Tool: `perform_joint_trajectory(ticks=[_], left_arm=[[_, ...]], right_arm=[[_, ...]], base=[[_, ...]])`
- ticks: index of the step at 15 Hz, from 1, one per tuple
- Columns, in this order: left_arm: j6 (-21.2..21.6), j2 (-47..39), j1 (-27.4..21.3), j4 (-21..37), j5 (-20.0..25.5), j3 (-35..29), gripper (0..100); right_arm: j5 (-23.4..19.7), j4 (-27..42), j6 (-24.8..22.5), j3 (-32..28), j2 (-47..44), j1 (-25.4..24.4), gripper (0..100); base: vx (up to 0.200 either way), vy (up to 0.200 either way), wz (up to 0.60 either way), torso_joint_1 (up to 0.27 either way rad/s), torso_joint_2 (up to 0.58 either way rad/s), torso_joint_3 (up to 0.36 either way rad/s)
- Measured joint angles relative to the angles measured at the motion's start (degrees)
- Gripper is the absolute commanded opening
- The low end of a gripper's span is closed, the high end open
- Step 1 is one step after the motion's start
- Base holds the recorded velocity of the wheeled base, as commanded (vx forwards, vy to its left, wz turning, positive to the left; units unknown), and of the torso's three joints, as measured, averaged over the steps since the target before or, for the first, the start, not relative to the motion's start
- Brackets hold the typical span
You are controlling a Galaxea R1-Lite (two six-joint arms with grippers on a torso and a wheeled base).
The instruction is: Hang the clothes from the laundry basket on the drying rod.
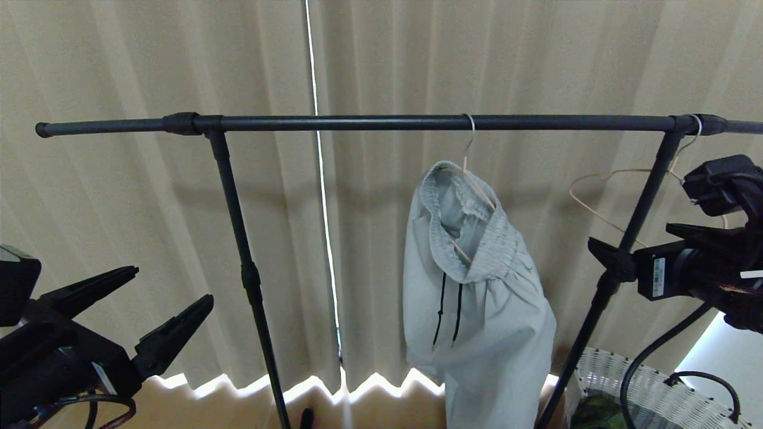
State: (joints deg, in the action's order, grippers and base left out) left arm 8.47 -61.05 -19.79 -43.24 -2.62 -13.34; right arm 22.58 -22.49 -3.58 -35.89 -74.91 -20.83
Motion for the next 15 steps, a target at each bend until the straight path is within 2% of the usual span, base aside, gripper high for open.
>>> perform_joint_trajectory(ticks=[3,9,13,15], left_arm=[[0.00,0.02,0.00,-0.02,-0.02,0.15,100],[0.00,0.20,0.00,0.02,-0.02,0.26,100],[-0.02,0.37,0.06,-0.04,-0.06,0.26,100],[-0.02,0.48,0.13,0.09,-0.09,0.26,100]], right_arm=[[0.17,0.02,-0.22,2.93,1.02,2.58,100],[0.28,-0.68,-0.99,5.07,1.77,5.64,100],[-0.16,-1.80,-3.39,6.84,2.84,5.85,100],[-0.24,-5.84,-4.32,8.87,3.17,5.81,100]], base=[[-0.200,0.000,0.00,0.003,0.00,0.001],[-0.200,0.000,0.00,0.000,0.00,0.003],[0.000,0.000,0.00,0.000,0.00,0.000],[0.000,0.000,0.00,0.000,0.00,0.000]])
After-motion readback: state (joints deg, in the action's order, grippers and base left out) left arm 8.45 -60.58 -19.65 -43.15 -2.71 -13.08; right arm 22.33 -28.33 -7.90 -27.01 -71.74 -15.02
